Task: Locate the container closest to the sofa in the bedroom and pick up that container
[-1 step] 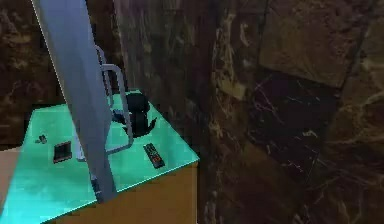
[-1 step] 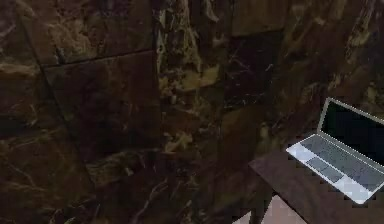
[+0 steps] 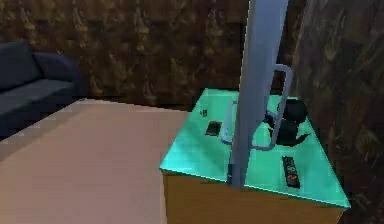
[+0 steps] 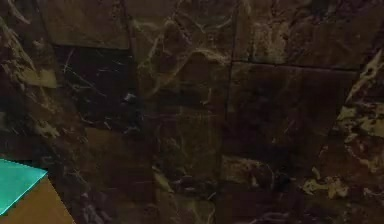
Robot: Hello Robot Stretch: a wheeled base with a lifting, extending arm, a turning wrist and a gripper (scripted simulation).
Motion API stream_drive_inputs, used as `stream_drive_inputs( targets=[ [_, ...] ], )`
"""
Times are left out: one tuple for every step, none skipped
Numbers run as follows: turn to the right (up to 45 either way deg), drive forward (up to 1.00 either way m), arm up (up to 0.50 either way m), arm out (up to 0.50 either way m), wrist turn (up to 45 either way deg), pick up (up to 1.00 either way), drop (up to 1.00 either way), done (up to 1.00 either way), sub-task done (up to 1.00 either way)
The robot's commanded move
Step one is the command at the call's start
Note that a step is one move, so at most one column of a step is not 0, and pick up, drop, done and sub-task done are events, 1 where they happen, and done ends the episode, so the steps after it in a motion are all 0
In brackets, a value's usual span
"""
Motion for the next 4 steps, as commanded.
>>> stream_drive_inputs(
  targets=[
    [-45.0, 0.0, 0.0, 0.0, 0.0, 0.0, 0.0, 0.0, 0.0],
    [-33.0, 0.0, 0.0, 0.0, 0.0, 0.0, 0.0, 0.0, 0.0],
    [0.0, 1.0, 0.0, 0.0, 0.0, 0.0, 0.0, 0.0, 0.0],
    [-3.0, 0.0, 0.0, 0.0, 0.0, 0.0, 0.0, 0.0, 0.0]
  ],
)
